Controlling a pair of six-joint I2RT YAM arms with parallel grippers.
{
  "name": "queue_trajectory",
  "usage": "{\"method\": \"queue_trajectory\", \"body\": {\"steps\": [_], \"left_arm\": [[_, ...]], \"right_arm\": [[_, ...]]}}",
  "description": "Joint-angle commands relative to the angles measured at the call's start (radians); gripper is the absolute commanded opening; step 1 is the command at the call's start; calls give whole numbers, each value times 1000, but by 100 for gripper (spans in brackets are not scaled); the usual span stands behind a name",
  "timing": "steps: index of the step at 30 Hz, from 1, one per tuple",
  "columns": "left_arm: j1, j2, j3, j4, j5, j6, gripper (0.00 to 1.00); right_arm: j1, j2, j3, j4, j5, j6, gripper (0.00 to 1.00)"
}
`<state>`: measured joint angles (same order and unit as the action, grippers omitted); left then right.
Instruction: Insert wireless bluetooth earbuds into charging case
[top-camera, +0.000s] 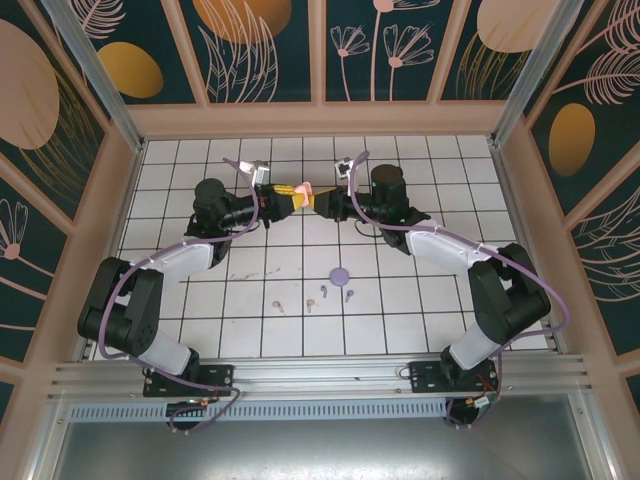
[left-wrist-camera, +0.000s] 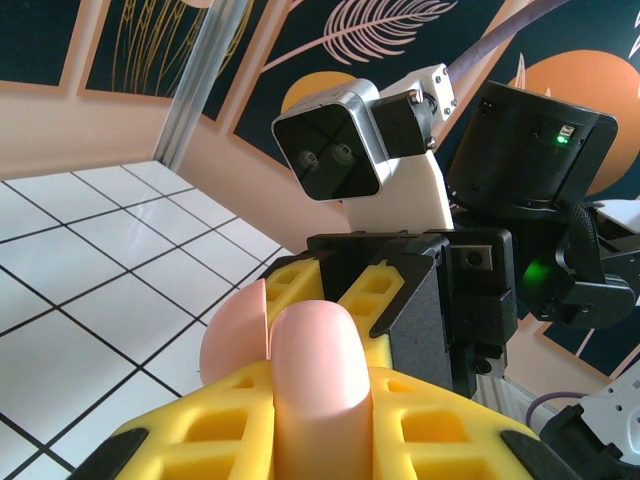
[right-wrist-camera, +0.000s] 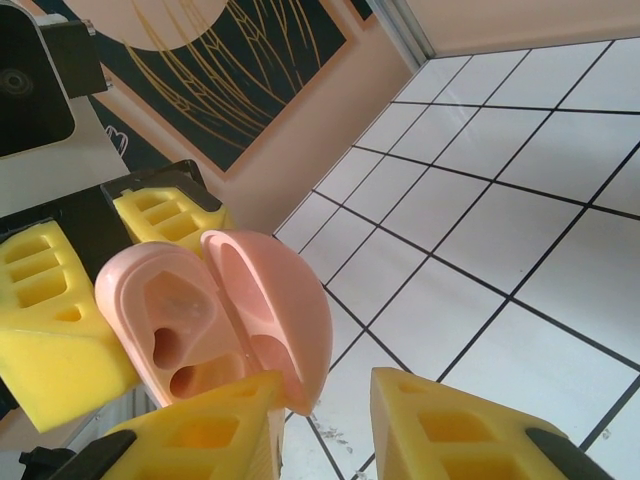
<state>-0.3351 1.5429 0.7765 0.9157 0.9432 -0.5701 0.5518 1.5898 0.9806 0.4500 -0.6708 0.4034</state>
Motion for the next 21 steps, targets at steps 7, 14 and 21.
{"method": "queue_trajectory", "body": {"steps": [7, 14, 21], "left_arm": [[-14, 2, -4, 45, 32, -3, 0], [-16, -1, -8, 45, 28, -1, 0], [-17, -5, -5, 57, 7, -7, 0]], "right_arm": [[8, 15, 79, 20, 25, 6, 27], [8, 24, 83, 15, 23, 8, 22], [8, 17, 54, 19, 23, 5, 5]]}}
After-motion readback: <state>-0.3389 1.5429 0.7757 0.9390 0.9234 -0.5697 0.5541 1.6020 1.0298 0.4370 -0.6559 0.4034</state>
